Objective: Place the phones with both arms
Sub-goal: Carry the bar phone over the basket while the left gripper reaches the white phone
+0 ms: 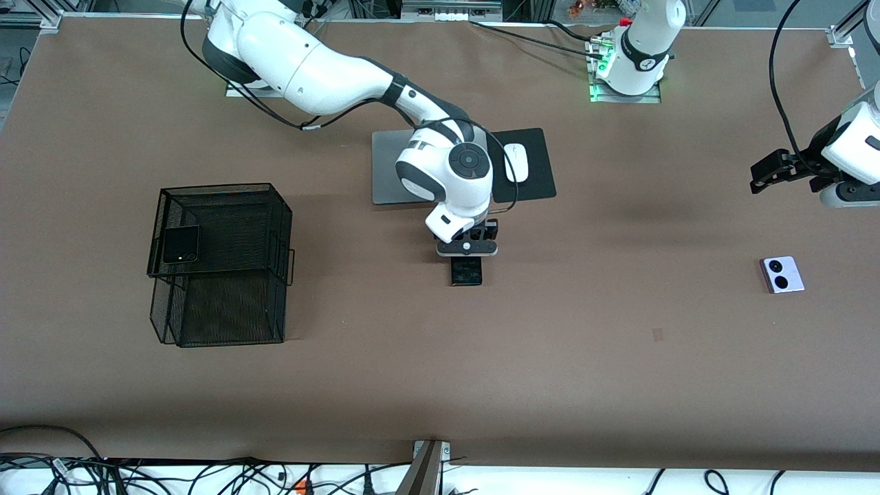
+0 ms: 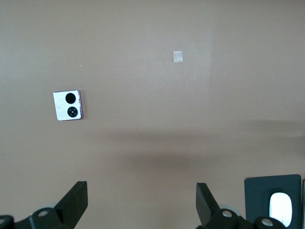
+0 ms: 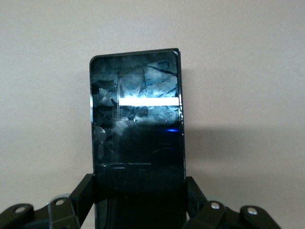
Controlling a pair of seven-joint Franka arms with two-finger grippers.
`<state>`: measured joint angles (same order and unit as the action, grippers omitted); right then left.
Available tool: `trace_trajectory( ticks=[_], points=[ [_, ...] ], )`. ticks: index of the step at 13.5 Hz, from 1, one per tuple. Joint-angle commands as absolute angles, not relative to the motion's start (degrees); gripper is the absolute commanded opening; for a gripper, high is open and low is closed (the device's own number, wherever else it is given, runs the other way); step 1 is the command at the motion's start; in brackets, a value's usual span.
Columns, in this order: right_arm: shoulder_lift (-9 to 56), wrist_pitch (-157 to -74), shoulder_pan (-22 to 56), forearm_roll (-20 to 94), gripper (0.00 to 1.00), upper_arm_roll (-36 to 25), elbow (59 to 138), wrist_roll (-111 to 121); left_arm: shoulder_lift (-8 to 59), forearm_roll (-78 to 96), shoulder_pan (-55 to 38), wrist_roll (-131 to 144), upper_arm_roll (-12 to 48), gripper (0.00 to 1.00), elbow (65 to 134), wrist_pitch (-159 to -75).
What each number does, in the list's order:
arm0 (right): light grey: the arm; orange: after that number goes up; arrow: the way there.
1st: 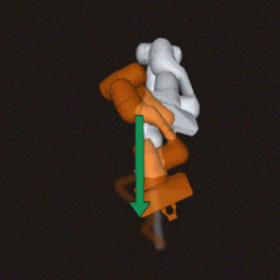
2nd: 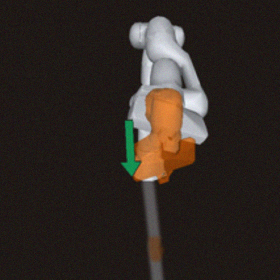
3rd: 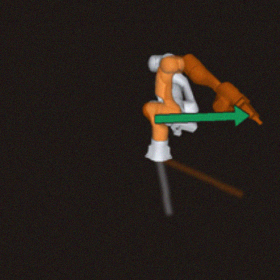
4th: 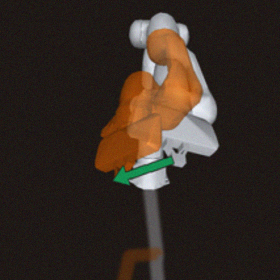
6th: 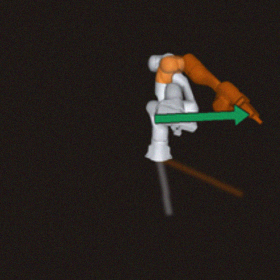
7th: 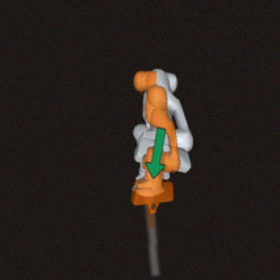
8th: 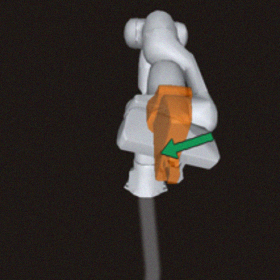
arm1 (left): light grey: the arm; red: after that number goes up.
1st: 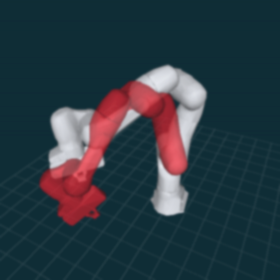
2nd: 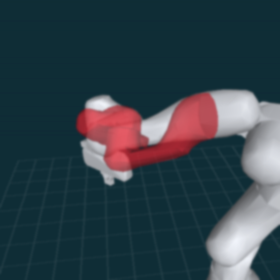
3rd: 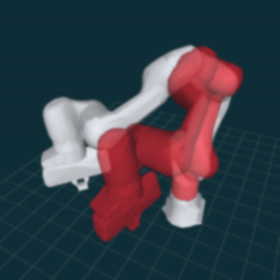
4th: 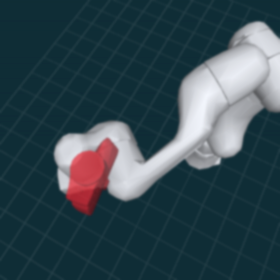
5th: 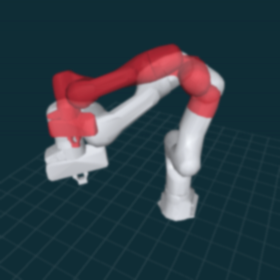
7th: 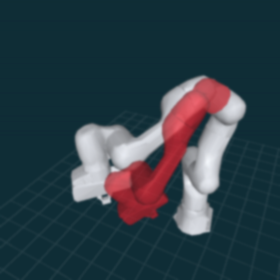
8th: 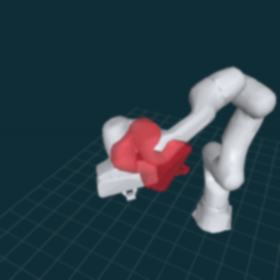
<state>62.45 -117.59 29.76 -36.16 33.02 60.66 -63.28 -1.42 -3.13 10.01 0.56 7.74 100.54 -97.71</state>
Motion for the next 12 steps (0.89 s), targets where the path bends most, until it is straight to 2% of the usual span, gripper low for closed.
trace_trajectory(
  ticks=[1, 5, 8, 10, 12],
  points=[
    [58.99, -111.99, 28.22, -36.74, 0.0, 36.81, 60.47, -62.84, -1.76, -2.02, 10.02, 0.18, 7.65, 1.0, 100.37, -97.03],
    [51.96, -101.54, 24.88, -36.21, 0.0, 40.69, 60.21, -60.57, -1.49, -2.11, 10.28, 0.0, 6.94, 1.0, 100.46, -97.03],
    [45.73, -93.11, 21.02, -31.22, 0.0, 40.17, 60.55, -54.17, -0.53, -2.72, 12.47, -0.09, 6.94, 1.0, 100.37, -97.47],
    [41.85, -87.83, 19.08, -28.57, 0.0, 38.16, 60.99, -48.28, 2.36, -2.81, 16.68, -0.17, 6.94, 1.0, 100.02, -98.34],
    [36.59, -85.96, 17.76, -23.67, 0.0, 32.55, 64.05, -41.08, 7.27, -2.99, 21.68, -0.18, 6.94, 1.0, 97.31, -99.4]
  ],
)
